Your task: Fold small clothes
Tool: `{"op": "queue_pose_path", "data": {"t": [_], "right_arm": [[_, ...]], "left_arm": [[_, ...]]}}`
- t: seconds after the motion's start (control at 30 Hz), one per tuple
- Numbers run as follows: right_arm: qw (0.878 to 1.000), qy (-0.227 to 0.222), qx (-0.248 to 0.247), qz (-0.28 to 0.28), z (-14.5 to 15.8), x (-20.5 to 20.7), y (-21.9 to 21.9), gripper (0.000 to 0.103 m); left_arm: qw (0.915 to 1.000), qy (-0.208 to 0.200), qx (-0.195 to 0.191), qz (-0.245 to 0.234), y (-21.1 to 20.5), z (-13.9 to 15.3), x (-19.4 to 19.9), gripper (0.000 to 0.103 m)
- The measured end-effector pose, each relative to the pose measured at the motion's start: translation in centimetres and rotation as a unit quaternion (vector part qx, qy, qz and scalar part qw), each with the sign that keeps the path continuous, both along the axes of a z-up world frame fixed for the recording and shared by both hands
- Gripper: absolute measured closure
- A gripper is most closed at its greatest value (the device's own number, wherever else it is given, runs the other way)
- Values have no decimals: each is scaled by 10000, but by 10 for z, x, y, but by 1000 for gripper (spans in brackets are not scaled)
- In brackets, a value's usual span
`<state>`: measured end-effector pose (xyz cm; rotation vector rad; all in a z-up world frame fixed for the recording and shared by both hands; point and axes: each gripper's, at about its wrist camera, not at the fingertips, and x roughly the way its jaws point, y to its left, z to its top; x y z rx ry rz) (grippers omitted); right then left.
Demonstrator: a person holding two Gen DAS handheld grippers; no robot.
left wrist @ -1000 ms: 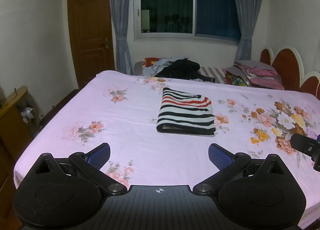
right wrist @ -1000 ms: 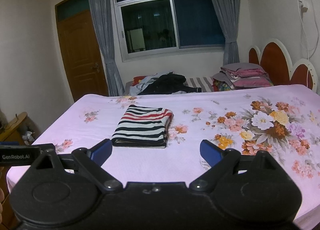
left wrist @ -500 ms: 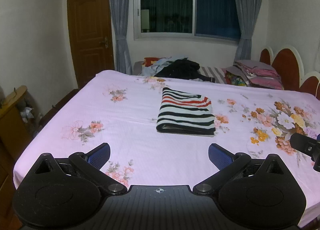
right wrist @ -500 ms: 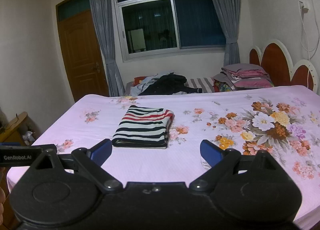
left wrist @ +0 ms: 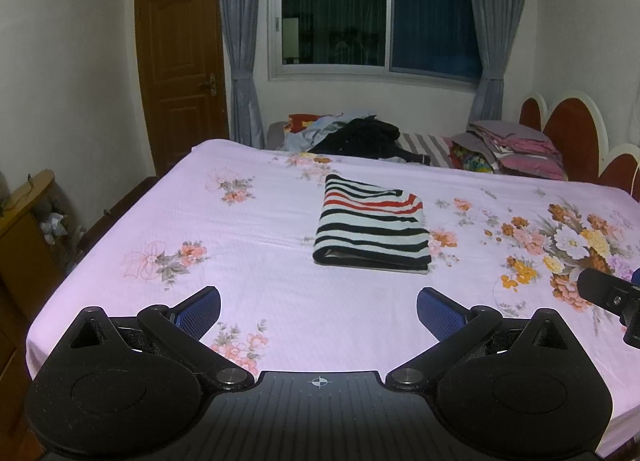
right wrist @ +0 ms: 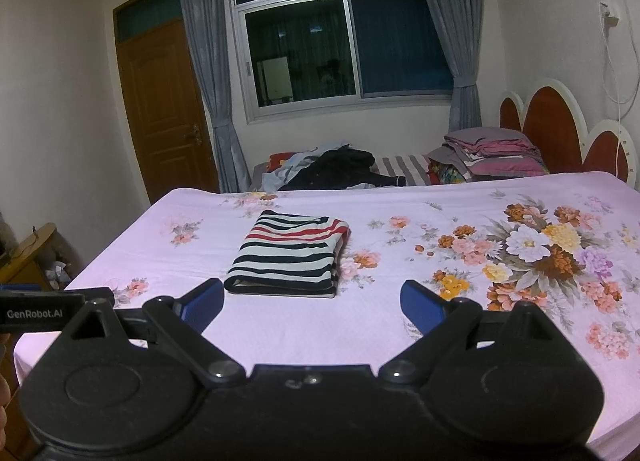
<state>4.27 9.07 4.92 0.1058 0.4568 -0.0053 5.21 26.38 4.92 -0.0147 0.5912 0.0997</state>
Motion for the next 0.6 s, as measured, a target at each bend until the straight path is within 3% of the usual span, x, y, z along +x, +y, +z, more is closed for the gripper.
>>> {"op": "queue_pose_path", "data": {"t": [0.27,0.4,0.6], "right_arm": [[10000,32,18,10,-3,4,0,8],[9999,124,21,-7,-10,13,-2,8],[9990,401,62,-181,-27,35,-17,8]], "left_arm": [[9999,87,-71,-96,1,-4,4,0],[9999,-83,-95,-54,3,-9,12,0],[9991,356,-214,24,11,-29,62,0]]}}
